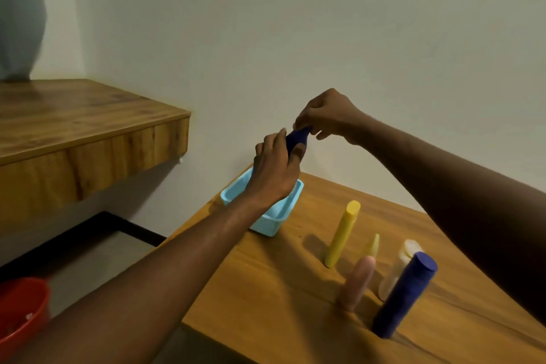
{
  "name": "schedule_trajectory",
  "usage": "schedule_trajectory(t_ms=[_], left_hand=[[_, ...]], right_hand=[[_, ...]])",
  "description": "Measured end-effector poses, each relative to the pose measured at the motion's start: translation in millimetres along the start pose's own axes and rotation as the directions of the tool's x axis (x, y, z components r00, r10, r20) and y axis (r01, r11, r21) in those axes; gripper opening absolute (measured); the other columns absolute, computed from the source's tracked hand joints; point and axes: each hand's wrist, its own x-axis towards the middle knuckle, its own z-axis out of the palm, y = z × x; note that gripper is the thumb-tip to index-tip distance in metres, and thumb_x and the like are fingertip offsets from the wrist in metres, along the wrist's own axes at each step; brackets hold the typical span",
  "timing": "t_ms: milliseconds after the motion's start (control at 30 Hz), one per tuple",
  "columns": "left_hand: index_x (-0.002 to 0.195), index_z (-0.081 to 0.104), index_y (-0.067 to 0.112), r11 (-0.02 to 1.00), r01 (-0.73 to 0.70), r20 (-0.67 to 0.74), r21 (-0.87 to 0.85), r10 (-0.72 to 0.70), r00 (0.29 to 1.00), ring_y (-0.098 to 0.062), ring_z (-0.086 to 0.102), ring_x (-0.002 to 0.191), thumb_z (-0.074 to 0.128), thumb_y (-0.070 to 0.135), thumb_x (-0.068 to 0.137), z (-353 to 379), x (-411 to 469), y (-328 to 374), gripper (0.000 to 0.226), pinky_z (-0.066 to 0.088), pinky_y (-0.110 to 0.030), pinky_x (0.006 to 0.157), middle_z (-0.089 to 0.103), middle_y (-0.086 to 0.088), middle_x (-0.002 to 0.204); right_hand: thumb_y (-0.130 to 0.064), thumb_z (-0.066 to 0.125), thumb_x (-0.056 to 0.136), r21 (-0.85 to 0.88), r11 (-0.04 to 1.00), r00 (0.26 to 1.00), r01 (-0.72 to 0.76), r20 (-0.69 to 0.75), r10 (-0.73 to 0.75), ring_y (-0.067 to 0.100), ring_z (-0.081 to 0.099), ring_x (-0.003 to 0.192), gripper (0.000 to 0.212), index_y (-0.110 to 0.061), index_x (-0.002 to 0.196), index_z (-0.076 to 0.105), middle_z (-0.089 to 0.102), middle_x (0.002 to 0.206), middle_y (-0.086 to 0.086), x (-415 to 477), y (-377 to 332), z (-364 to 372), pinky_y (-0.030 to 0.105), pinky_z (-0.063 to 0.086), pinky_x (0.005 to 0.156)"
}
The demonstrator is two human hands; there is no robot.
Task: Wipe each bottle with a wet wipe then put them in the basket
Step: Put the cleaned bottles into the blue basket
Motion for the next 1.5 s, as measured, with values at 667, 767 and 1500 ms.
schedule_trajectory(t_ms=[667,767,1500], left_hand=[[0.146,0.032,0.018,0.946,-0.127,0.306,0.299,0.031,0.951,-0.026,0.039,0.131,0.066,0.033,0.092,49.3,11.7,-94.8,0.066,0.046,-0.042,0.104,0.039,-0.009,0.144],[0.147,0.032,0.017,0.938,-0.129,0.327,0.32,0.018,0.945,-0.026,0.038,0.131,0.066,0.034,0.092,48.0,12.6,-92.5,0.066,0.044,-0.041,0.104,0.039,-0.009,0.144],[0.154,0.03,0.026,0.975,-0.16,0.309,0.156,0.105,0.945,-0.019,0.038,0.138,0.058,0.038,0.098,-3.4,-84.4,70.0,0.064,0.036,-0.027,0.095,0.033,0.0,0.155]], right_hand=[[-0.017,0.08,0.085,-0.124,0.979,0.98,-0.161,0.102,0.174,0.027,0.074,0.093,0.027,0.003,0.102,0.073,0.076,0.099,0.017,73.0,66.9,88.6,0.027,0.061,0.063],[-0.017,0.077,0.088,-0.146,0.976,0.978,-0.159,0.113,0.176,0.029,0.073,0.096,0.028,0.003,0.106,0.072,0.075,0.103,0.018,70.7,66.5,88.2,0.029,0.061,0.066],[-0.016,0.074,0.09,-0.154,0.988,0.998,-0.012,0.053,0.02,0.003,0.062,0.072,0.013,-0.008,0.099,0.078,0.075,0.094,-0.001,-125.2,41.3,-35.8,0.011,0.041,0.052]])
